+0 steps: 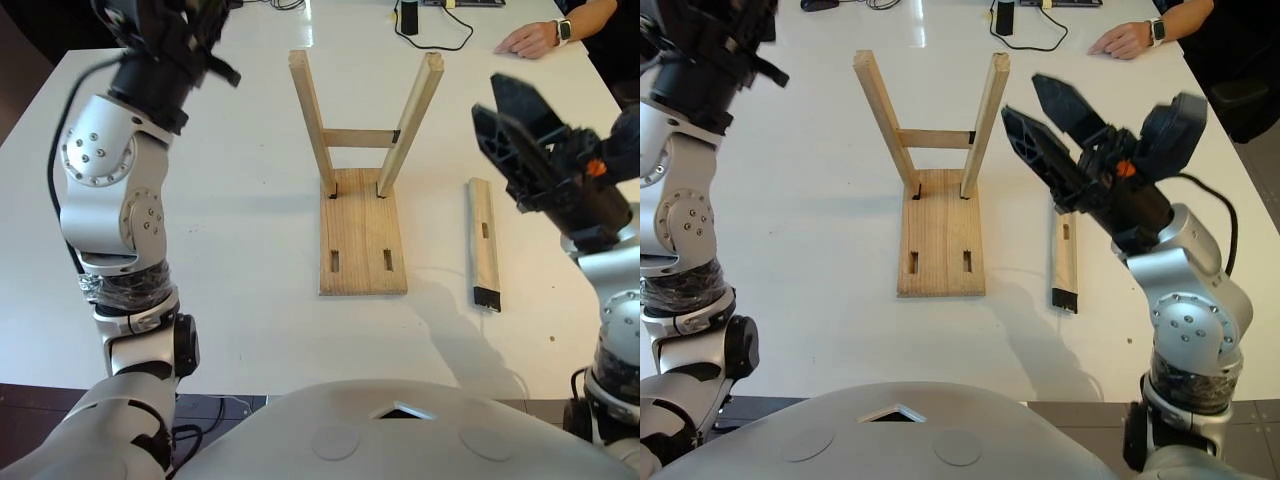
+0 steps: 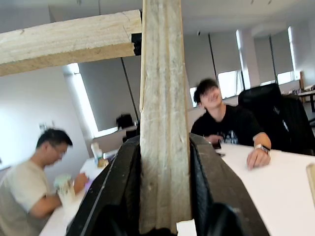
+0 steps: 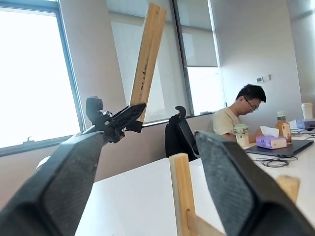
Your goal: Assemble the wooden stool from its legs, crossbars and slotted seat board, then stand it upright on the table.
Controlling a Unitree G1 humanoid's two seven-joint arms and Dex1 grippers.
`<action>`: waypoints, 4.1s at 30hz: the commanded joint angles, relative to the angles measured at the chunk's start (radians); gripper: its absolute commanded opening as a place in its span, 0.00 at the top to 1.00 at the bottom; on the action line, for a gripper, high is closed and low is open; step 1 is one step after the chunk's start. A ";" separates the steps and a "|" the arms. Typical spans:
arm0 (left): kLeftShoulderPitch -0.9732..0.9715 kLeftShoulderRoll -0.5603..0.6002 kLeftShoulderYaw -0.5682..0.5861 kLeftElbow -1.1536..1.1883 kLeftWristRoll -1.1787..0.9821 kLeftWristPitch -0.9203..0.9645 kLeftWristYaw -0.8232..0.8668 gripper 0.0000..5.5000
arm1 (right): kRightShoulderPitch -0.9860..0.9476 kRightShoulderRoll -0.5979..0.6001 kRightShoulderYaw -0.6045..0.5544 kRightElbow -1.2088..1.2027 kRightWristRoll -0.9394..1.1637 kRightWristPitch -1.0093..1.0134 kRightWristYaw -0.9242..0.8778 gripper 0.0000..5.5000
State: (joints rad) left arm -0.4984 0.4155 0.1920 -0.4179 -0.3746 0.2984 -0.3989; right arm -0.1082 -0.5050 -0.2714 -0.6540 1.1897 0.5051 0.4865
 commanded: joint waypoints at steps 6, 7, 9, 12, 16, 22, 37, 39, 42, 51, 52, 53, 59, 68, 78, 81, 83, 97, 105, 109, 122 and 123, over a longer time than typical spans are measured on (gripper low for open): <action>0.091 -0.018 -0.166 -0.075 0.036 -0.157 -0.115 0.80 | -0.224 -0.034 0.042 0.032 0.131 0.063 -0.124 0.35; 0.102 -0.022 -0.174 -0.076 0.037 -0.161 -0.115 0.80 | -0.241 -0.029 0.056 0.038 0.127 0.067 -0.128 0.35; 0.117 -0.026 -0.185 -0.078 0.045 -0.173 -0.117 0.80 | -0.279 -0.017 0.084 0.064 0.108 0.072 -0.138 0.35; 0.136 -0.024 -0.187 -0.078 0.061 -0.195 -0.121 0.80 | -0.341 0.014 0.119 0.103 0.109 0.074 -0.148 0.35; 0.156 -0.026 -0.214 -0.092 0.084 -0.226 -0.129 0.80 | -0.395 0.048 0.158 0.162 0.085 0.082 -0.151 0.35; 0.178 -0.017 -0.246 -0.098 0.117 -0.271 -0.152 0.80 | -0.459 0.080 0.192 0.205 0.072 0.111 -0.148 0.35; 0.210 0.003 -0.252 -0.014 0.262 -0.444 -0.163 0.80 | -0.476 0.081 0.201 0.198 0.047 0.161 -0.106 0.42; 0.212 0.009 -0.247 0.005 0.279 -0.472 -0.162 0.80 | -0.465 0.073 0.196 0.187 0.044 0.169 -0.101 0.49; 0.216 0.018 -0.238 0.034 0.306 -0.508 -0.155 0.80 | -0.452 0.058 0.191 0.176 0.044 0.180 -0.083 0.58; 0.225 0.031 -0.229 0.092 0.335 -0.571 -0.151 0.80 | -0.414 0.034 0.196 0.158 -0.009 0.186 -0.048 0.62; 0.222 0.031 -0.228 0.097 0.336 -0.573 -0.150 0.80 | -0.409 0.031 0.200 0.156 -0.020 0.186 -0.041 0.62; 0.219 0.030 -0.226 0.100 0.335 -0.572 -0.148 0.80 | -0.404 0.029 0.203 0.153 -0.029 0.186 -0.036 0.62; 0.202 0.015 -0.230 0.087 0.312 -0.539 -0.145 0.80 | -0.403 0.041 0.200 0.146 -0.040 0.179 -0.023 0.63; 0.230 0.013 -0.243 0.075 0.291 -0.466 -0.155 0.57 | -0.433 0.064 0.163 0.151 -0.056 0.149 -0.041 0.63; 0.228 0.040 -0.112 0.257 0.249 -0.414 -0.122 0.48 | -0.317 -0.199 -0.063 0.104 0.087 0.259 0.087 0.63; 0.268 0.039 -0.124 0.276 0.268 -0.445 -0.126 0.48 | -0.193 -0.291 -0.087 0.083 0.090 0.305 0.211 0.63; 0.282 0.041 -0.137 0.291 0.289 -0.463 -0.122 0.48 | -0.098 -0.341 -0.066 0.058 0.018 0.299 0.308 0.63; 0.268 0.048 -0.160 0.356 0.328 -0.496 -0.113 0.48 | 0.135 -0.388 0.210 0.087 -0.484 0.022 0.586 0.63; 0.255 0.052 -0.177 0.378 0.334 -0.517 -0.122 0.48 | 0.102 -0.356 0.257 0.174 -0.560 -0.055 0.598 0.63; 0.247 0.050 -0.184 0.386 0.336 -0.522 -0.124 0.48 | 0.076 -0.349 0.299 0.248 -0.621 -0.109 0.622 0.63; 0.243 0.044 -0.208 0.402 0.346 -0.539 -0.126 0.48 | -0.068 -0.402 0.439 0.438 -0.651 -0.093 0.812 0.63; 0.246 0.043 -0.210 0.399 0.347 -0.538 -0.126 0.48 | -0.087 -0.401 0.455 0.455 -0.659 -0.088 0.825 0.63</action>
State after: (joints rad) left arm -0.2479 0.4585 -0.0072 -0.0224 -0.0388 -0.2353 -0.5190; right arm -0.1987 -0.8732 0.1178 -0.2547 0.5887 0.3421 1.2683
